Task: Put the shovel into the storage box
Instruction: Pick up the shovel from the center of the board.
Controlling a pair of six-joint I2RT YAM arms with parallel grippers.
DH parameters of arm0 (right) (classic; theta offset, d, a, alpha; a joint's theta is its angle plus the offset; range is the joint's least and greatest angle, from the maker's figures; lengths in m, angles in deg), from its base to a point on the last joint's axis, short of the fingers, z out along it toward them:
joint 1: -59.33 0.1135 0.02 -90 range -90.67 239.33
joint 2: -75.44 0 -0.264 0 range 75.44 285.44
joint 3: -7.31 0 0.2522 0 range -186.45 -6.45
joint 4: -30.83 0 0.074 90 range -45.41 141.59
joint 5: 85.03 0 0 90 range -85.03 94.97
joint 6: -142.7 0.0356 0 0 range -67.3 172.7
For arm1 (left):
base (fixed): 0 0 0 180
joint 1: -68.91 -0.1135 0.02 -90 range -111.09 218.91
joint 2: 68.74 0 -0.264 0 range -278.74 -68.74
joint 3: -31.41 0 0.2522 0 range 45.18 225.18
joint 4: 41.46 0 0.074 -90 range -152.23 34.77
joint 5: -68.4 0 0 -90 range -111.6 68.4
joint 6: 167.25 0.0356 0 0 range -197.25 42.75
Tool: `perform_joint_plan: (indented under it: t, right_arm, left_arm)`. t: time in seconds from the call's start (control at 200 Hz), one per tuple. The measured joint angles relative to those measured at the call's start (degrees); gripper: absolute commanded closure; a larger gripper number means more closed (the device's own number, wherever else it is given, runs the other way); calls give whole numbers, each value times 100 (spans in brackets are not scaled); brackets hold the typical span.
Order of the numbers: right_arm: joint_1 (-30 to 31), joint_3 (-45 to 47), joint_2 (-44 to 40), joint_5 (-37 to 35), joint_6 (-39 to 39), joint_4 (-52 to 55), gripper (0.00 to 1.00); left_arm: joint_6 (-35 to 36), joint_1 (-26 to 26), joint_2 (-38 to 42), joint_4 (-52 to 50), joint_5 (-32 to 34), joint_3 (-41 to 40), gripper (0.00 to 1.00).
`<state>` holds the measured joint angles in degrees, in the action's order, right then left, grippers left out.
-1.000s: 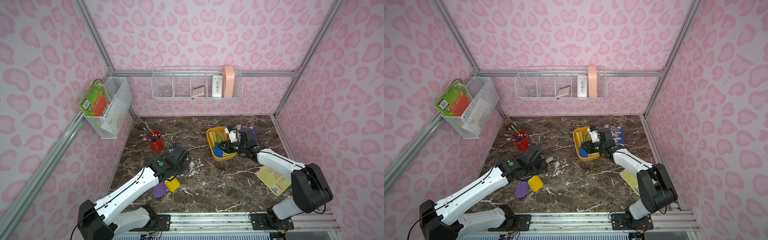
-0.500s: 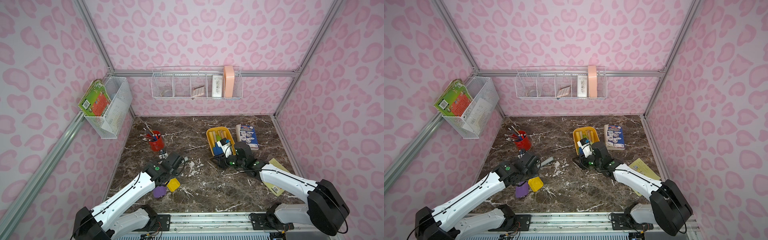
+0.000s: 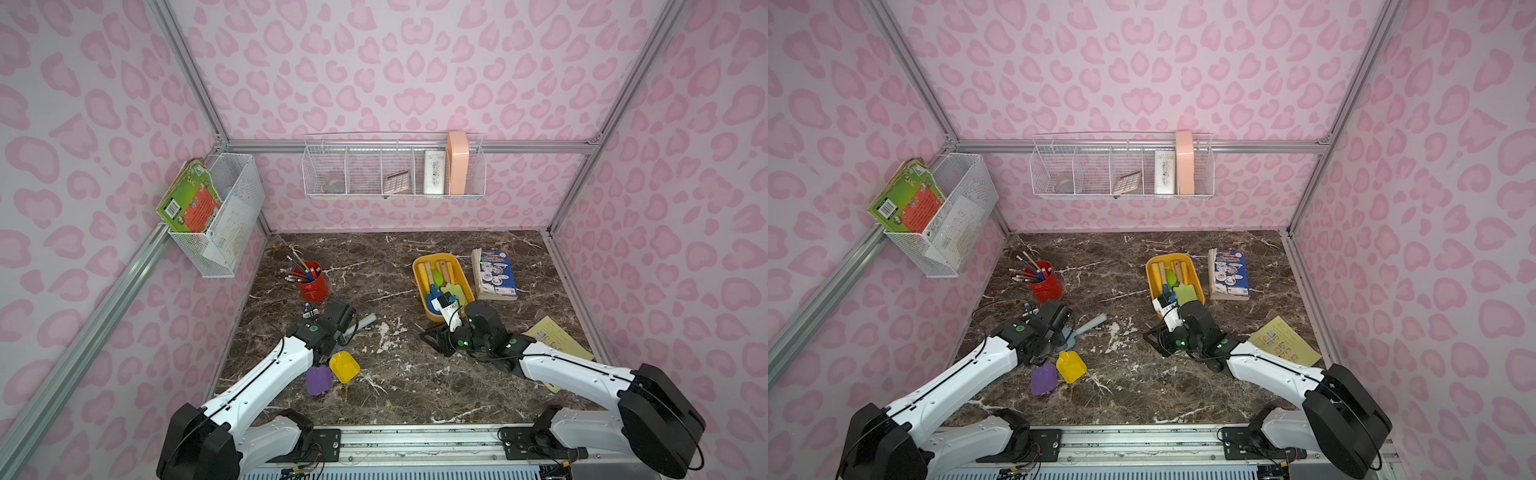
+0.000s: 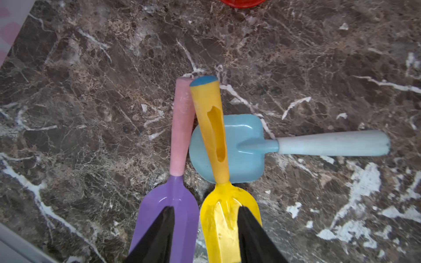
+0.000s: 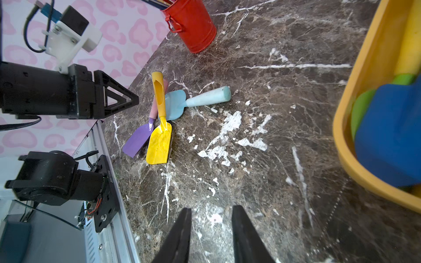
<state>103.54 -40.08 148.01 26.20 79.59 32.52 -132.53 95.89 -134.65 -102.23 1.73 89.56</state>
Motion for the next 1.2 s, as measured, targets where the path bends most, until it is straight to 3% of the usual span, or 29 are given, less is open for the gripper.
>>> perform_joint_plan:
  t: [0.395,0.755,1.065,1.2]
  right_arm:
    - [79,144,-63,-57,133,-109,67]
    - [79,155,-96,-66,133,-125,67]
    - [79,155,-184,-105,131,-101,67]
    - [79,144,-197,-105,129,-79,67]
  left_arm:
    - [39,-610,-815,542,-138,63,50]
    - [127,-680,-1390,898,-212,87,50]
    - [131,-726,-1683,1060,-251,83,56]
    - [149,-726,-1757,1108,-267,72,64]
